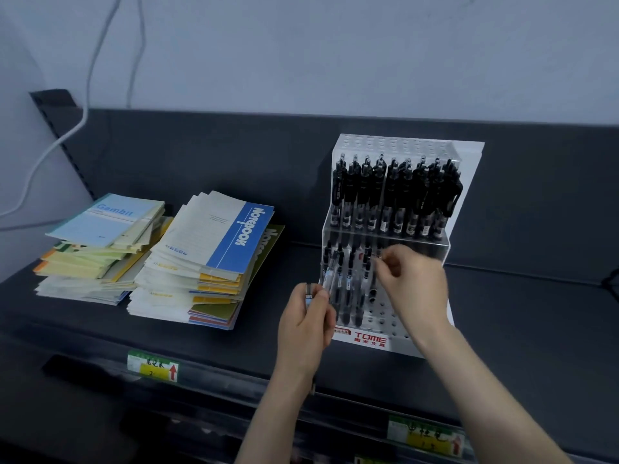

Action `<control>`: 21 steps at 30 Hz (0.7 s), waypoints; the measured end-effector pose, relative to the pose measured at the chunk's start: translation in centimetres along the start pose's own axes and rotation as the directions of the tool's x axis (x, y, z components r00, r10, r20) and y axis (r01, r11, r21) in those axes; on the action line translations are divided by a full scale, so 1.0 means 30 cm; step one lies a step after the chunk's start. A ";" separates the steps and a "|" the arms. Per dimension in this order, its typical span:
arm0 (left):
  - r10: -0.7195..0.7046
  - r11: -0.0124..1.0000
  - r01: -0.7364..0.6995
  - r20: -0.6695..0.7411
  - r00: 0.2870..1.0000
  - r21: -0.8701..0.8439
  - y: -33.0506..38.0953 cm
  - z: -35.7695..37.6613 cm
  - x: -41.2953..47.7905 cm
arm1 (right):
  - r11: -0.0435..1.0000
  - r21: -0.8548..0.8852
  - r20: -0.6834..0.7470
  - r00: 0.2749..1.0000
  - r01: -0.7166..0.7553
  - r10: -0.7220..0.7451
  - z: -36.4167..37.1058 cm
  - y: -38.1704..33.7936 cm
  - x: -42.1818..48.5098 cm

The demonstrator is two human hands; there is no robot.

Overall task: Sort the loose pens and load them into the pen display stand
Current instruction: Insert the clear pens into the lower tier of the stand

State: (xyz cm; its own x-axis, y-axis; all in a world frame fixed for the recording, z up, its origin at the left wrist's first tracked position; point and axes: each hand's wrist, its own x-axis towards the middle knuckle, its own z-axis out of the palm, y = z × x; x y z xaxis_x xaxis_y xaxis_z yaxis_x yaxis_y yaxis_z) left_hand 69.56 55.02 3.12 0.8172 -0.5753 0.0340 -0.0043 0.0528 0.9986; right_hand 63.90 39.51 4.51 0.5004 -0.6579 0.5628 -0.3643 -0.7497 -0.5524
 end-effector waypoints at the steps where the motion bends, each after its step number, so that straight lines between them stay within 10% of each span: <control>1: 0.003 1.000 -0.003 0.006 1.000 0.005 -0.002 0.003 0.000 | 1.000 0.013 -0.014 1.000 -0.011 0.012 0.013 0.006 -0.009; 21: 0.048 0.995 -0.065 0.214 0.976 0.071 0.007 0.055 -0.023 | 0.777 0.516 0.246 0.931 -0.361 0.269 -0.110 -0.083 -0.124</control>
State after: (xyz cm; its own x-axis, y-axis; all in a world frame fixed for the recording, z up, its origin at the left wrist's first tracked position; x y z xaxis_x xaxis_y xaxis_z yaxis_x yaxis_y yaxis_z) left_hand 68.03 54.09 3.37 0.6740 -0.7332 0.0901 -0.0983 0.0318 0.9946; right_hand 60.36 43.60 5.82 0.5613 -0.7966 0.2244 -0.0581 -0.3084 -0.9495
